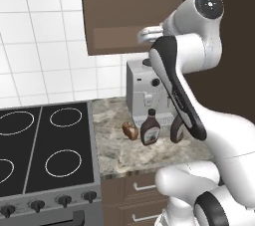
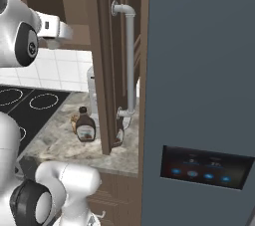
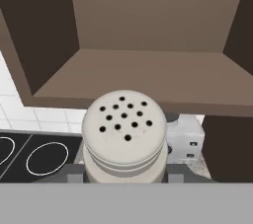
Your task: There are various items on the counter. Only move the condiments/shakers into the cabinet.
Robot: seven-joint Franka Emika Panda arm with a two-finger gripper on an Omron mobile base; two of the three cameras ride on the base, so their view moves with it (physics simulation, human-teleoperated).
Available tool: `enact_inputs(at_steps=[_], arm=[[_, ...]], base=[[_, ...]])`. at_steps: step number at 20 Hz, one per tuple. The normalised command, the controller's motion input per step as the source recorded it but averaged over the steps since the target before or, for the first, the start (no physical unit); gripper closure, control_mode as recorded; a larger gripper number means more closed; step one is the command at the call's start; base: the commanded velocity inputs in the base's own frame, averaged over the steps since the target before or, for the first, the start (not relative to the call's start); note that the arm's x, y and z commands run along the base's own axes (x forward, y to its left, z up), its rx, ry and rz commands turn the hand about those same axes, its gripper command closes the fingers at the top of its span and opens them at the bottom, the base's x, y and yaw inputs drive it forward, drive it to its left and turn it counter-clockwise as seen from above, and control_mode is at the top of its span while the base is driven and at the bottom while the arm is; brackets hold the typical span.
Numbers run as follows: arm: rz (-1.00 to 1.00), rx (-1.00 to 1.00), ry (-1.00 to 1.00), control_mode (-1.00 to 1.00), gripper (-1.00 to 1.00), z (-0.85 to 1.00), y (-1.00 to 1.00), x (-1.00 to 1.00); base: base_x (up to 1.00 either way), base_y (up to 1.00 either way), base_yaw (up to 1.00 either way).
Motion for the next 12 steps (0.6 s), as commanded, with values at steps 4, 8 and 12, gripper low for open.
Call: enact_inputs(at_steps=[4,8,12], arm=[[0.0,-0.01,0.02,-1.0,1.0,-0.02,-0.05,0.5],[0.0,-0.03,0.0,-1.0,1.0,-0.04,-0.01,0.52],[0.0,-0.01,0.0,-1.0,1.0,-0.1,0.0,0.56]], base=[[0.0,0.0,0.0],[0.0,0.0,0.0],[0.0,0.0,0.0]])
